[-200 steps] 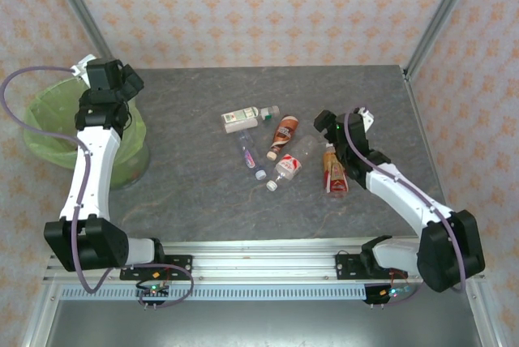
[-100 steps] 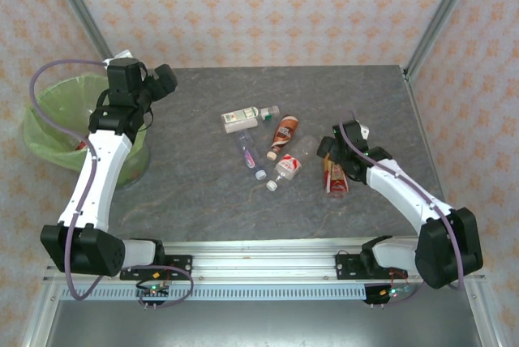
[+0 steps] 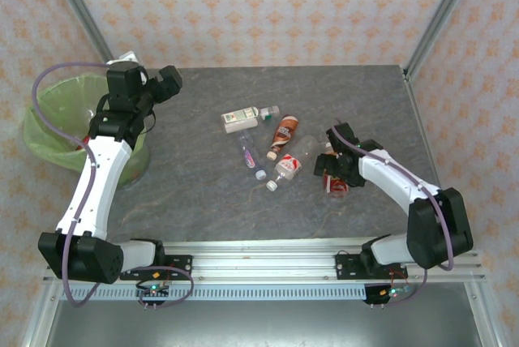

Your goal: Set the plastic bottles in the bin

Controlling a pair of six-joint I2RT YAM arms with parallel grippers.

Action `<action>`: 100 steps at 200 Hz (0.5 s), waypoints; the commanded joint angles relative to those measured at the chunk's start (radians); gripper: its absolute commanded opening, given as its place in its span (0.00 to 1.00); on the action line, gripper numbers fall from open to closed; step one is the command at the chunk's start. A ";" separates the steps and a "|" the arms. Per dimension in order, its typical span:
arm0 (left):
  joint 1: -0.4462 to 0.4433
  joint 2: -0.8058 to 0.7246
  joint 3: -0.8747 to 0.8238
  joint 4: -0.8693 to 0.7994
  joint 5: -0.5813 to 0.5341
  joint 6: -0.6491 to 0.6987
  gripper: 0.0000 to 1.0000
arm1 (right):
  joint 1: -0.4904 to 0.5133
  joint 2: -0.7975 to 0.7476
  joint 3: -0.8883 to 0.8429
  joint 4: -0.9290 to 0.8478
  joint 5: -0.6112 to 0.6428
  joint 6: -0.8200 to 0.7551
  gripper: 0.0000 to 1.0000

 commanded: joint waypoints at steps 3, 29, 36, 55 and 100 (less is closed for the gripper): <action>-0.002 -0.027 -0.012 0.007 0.001 -0.010 1.00 | -0.003 0.028 -0.016 -0.051 -0.021 -0.010 0.99; -0.002 -0.049 -0.041 0.021 -0.042 -0.022 1.00 | -0.002 0.085 -0.016 -0.071 -0.029 -0.007 0.99; -0.002 -0.052 -0.045 0.020 -0.052 -0.022 1.00 | -0.001 0.094 -0.018 -0.069 -0.035 -0.007 0.99; -0.003 -0.059 -0.050 0.015 -0.063 -0.023 1.00 | 0.000 0.098 -0.028 -0.063 -0.039 -0.004 0.95; -0.002 -0.050 -0.051 -0.004 -0.118 -0.023 1.00 | 0.002 0.110 -0.055 -0.052 -0.064 0.012 0.94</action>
